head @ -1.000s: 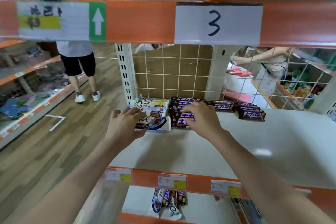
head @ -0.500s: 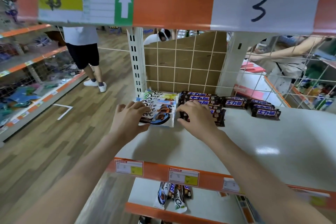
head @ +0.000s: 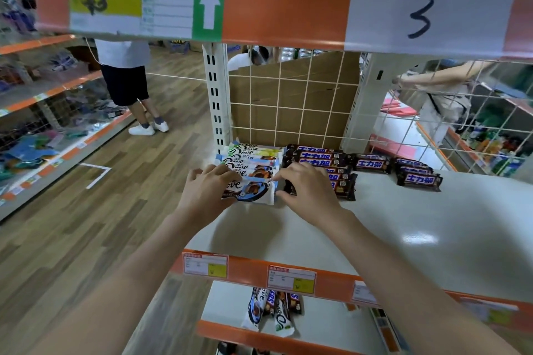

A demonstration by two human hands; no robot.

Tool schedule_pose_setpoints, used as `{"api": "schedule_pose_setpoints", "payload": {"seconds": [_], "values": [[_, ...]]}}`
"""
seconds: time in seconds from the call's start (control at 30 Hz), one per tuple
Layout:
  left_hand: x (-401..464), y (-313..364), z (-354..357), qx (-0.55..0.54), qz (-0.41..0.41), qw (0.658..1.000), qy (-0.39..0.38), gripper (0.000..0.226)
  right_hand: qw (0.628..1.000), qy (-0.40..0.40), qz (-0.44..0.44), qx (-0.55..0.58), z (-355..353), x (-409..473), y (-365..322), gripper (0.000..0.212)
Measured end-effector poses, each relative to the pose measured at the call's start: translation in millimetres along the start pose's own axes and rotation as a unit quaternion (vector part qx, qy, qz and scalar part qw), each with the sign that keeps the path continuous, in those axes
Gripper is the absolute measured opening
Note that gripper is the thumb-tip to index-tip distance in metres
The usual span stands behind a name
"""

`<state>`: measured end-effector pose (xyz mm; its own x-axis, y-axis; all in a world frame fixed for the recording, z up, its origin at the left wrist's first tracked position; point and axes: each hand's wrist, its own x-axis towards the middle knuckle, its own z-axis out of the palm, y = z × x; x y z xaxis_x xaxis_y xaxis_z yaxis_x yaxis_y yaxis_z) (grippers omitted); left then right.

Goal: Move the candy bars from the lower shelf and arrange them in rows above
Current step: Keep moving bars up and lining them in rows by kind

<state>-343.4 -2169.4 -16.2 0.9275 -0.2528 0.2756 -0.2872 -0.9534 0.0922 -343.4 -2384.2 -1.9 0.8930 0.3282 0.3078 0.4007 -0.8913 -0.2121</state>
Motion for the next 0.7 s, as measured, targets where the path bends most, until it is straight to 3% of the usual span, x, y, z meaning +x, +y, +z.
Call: {"api": "schedule_pose_setpoints", "payload": {"seconds": [0.4, 0.7], "values": [[-1.6, 13.1, -6.9, 0.007, 0.004, 1.0, -0.007, 0.048, 1.0, -0.002, 0.015, 0.004, -13.0, -19.5, 15.4, 0.027], [5.6, 66.5, -23.5, -0.014, 0.023, 1.0, -0.005, 0.046, 0.999, 0.027, 0.044, -0.008, -43.6, -54.0, 38.7, 0.028]]}}
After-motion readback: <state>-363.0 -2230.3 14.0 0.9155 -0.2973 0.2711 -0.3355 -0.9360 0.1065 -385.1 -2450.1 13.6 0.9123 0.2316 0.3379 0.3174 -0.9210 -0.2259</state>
